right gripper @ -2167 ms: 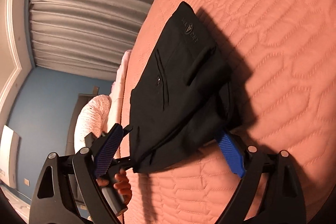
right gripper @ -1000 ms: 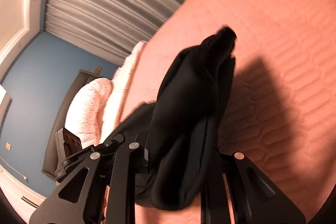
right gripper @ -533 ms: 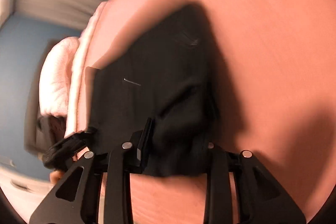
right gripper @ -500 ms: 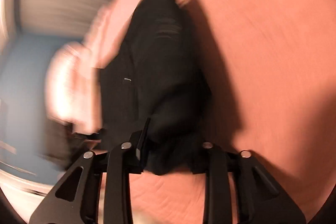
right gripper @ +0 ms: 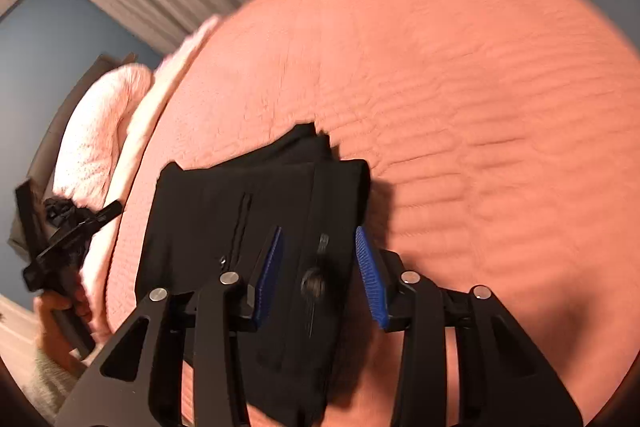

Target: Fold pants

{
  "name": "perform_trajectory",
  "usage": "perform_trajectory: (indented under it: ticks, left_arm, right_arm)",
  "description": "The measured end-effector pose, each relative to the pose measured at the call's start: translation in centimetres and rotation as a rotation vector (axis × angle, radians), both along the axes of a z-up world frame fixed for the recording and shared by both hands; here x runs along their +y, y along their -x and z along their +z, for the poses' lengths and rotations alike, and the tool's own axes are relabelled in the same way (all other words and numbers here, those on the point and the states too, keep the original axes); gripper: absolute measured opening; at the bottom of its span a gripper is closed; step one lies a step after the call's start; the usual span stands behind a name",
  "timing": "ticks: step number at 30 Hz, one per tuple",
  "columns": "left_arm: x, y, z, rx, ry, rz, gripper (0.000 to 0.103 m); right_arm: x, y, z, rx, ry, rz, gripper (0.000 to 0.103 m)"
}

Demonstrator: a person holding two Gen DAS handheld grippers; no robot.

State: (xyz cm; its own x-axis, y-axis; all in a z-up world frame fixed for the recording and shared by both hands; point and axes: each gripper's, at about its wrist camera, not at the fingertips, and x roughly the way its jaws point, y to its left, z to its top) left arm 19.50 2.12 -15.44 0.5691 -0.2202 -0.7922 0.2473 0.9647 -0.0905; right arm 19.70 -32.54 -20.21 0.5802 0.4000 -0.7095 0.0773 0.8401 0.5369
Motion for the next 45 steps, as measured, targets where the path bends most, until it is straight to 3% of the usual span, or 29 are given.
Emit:
perform_trajectory:
  ticks: [3, 5, 7, 9, 11, 13, 15, 17, 19, 22, 23, 26, 28, 30, 32, 35, 37, 38, 39, 40, 42, 45]
  left_arm:
    - [-1.9, -2.7, -2.0, 0.000, -0.016, -0.012, 0.042]
    - [-3.0, -4.3, -4.2, 0.040, -0.111, -0.012, 0.042]
    - [-2.6, -5.1, -5.6, 0.016, -0.170, 0.023, 0.043]
    - [-1.7, -5.5, -5.5, -0.025, -0.176, 0.073, 0.044]
    - [-0.5, -6.2, -5.0, -0.086, -0.231, 0.164, 0.043]
    - [0.5, -7.1, -5.2, -0.105, -0.263, 0.217, 0.044]
    - [1.8, -8.5, -6.2, -0.041, -0.228, 0.230, 0.048]
    - [3.0, -8.4, -5.3, -0.031, -0.168, 0.244, 0.048]
    - [3.5, -7.2, -3.4, -0.043, -0.148, 0.231, 0.047]
    - [3.7, -2.4, -0.3, -0.106, -0.081, 0.161, 0.048]
    - [3.6, -1.3, 0.0, -0.115, -0.069, 0.154, 0.050]
    - [2.1, 2.9, -0.7, -0.073, 0.027, 0.126, 0.052]
    - [0.4, 4.7, -2.7, -0.045, -0.017, 0.098, 0.054]
    - [-1.1, 4.8, -6.0, 0.011, -0.135, 0.102, 0.054]
    - [-0.4, 4.7, -6.6, 0.017, -0.089, 0.138, 0.054]
    - [0.9, 5.7, -4.2, -0.011, -0.018, 0.179, 0.054]
    - [1.1, 5.9, -4.5, -0.014, -0.021, 0.202, 0.067]
    - [1.1, 5.3, -5.5, 0.012, -0.049, 0.202, 0.068]
    - [0.8, 4.6, -7.3, 0.058, -0.104, 0.194, 0.071]
    - [0.7, 4.8, -7.4, 0.044, -0.105, 0.194, 0.071]
    - [0.6, 5.3, -5.3, 0.063, -0.090, 0.210, 0.065]
    - [0.0, 7.7, -1.2, -0.021, -0.111, 0.202, 0.067]
  right_arm:
    - [0.3, -1.2, -1.7, 0.030, -0.032, 0.007, 0.038]
    - [1.2, -1.2, -0.7, -0.016, 0.015, 0.042, 0.032]
    - [2.9, -1.3, 1.4, -0.068, 0.116, 0.098, 0.012]
    - [5.1, -1.4, 5.4, -0.169, 0.168, 0.179, 0.011]
    - [7.7, -1.6, 9.1, -0.288, 0.257, 0.241, 0.011]
    - [8.9, -3.1, 10.0, -0.337, 0.324, 0.257, 0.011]
    - [8.5, -6.5, 6.8, -0.189, 0.432, 0.260, 0.012]
    - [7.0, -7.8, 2.9, -0.022, 0.503, 0.204, 0.012]
    - [5.3, -5.0, 3.9, -0.086, 0.405, 0.115, 0.021]
    - [4.8, 0.0, 6.6, -0.211, 0.417, 0.036, 0.037]
    - [4.9, 0.9, 6.8, -0.224, 0.401, 0.033, 0.037]
    - [6.2, 3.0, 6.4, -0.219, 0.218, 0.107, 0.037]
    - [8.1, 2.4, 3.8, -0.126, 0.269, 0.184, 0.035]
    - [8.4, 1.7, 1.0, -0.043, 0.286, 0.181, 0.035]
    - [8.0, 2.7, 2.9, -0.077, 0.230, 0.125, 0.037]
    - [9.2, 5.1, 5.8, -0.192, 0.248, 0.109, 0.037]
    - [10.6, 4.7, 3.1, -0.112, 0.332, 0.153, 0.041]
    - [10.8, 4.0, 1.3, -0.072, 0.367, 0.163, 0.041]
    - [10.9, 4.1, 0.3, -0.095, 0.389, 0.156, 0.041]
    - [10.9, 4.4, 1.0, -0.107, 0.398, 0.134, 0.041]
    - [11.0, 5.2, 3.5, -0.109, 0.355, 0.087, 0.041]
    - [11.1, 7.2, 6.6, -0.168, 0.279, 0.025, 0.043]
